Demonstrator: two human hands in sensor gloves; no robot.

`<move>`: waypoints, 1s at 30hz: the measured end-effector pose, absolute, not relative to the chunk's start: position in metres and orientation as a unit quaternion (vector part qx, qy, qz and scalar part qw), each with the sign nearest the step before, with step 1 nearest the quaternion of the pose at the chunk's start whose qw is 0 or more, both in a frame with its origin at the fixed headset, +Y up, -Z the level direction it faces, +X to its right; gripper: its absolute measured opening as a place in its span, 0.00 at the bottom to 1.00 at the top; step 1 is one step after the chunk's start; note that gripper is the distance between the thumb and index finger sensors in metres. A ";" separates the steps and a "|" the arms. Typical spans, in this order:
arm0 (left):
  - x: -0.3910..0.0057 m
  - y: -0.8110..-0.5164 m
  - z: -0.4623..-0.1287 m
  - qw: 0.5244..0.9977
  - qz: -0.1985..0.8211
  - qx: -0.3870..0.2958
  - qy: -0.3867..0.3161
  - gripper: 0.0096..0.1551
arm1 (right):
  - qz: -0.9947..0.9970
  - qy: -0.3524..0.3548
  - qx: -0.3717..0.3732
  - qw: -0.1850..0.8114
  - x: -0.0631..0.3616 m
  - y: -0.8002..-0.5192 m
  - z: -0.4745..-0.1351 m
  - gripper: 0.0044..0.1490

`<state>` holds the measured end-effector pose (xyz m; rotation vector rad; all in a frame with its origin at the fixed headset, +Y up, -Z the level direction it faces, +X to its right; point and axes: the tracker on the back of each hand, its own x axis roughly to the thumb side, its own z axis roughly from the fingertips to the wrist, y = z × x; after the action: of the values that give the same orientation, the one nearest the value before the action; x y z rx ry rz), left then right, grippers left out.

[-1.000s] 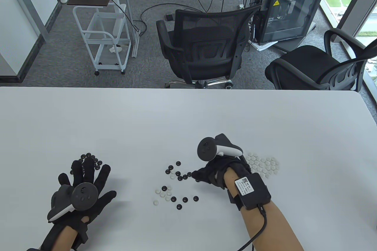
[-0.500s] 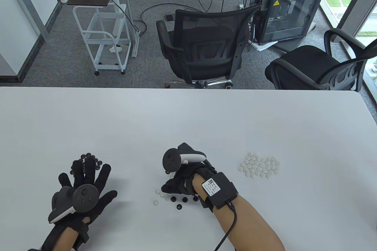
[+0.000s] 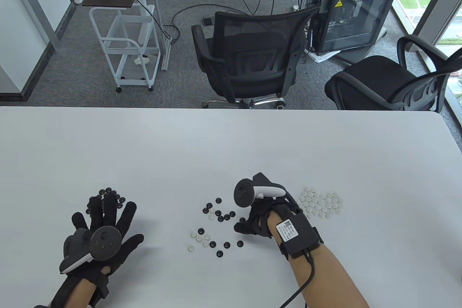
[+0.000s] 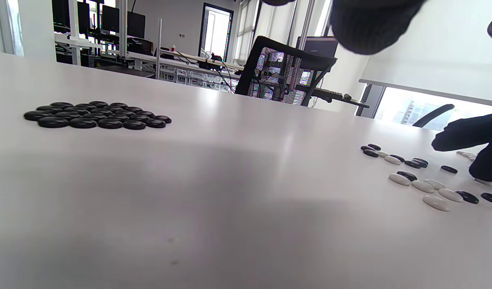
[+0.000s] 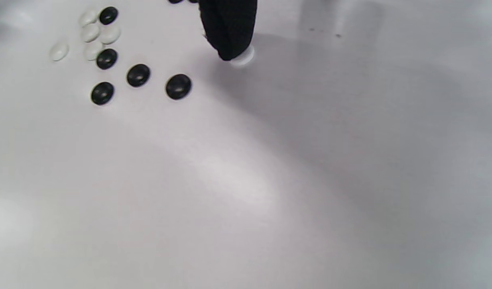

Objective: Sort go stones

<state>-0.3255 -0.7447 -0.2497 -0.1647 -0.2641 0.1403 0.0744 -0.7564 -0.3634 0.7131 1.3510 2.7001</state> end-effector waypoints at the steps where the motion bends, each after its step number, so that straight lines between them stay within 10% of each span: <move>1: -0.325 -0.745 -0.250 0.985 0.069 -0.082 -0.132 0.48 | 0.875 0.433 0.214 0.018 0.085 -0.756 -0.364 0.42; 16: -0.325 -0.746 -0.251 0.985 0.069 -0.093 -0.126 0.48 | 0.913 0.398 0.081 0.043 0.184 -0.757 -0.377 0.42; 30: -0.325 -0.745 -0.252 0.985 0.070 -0.092 -0.127 0.49 | 0.918 0.370 0.127 0.071 0.150 -0.740 -0.379 0.43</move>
<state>-0.3247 -0.7454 -0.2525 -0.1849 -0.2545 0.1408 0.1505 -0.7397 -0.3793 0.3822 1.1111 2.7589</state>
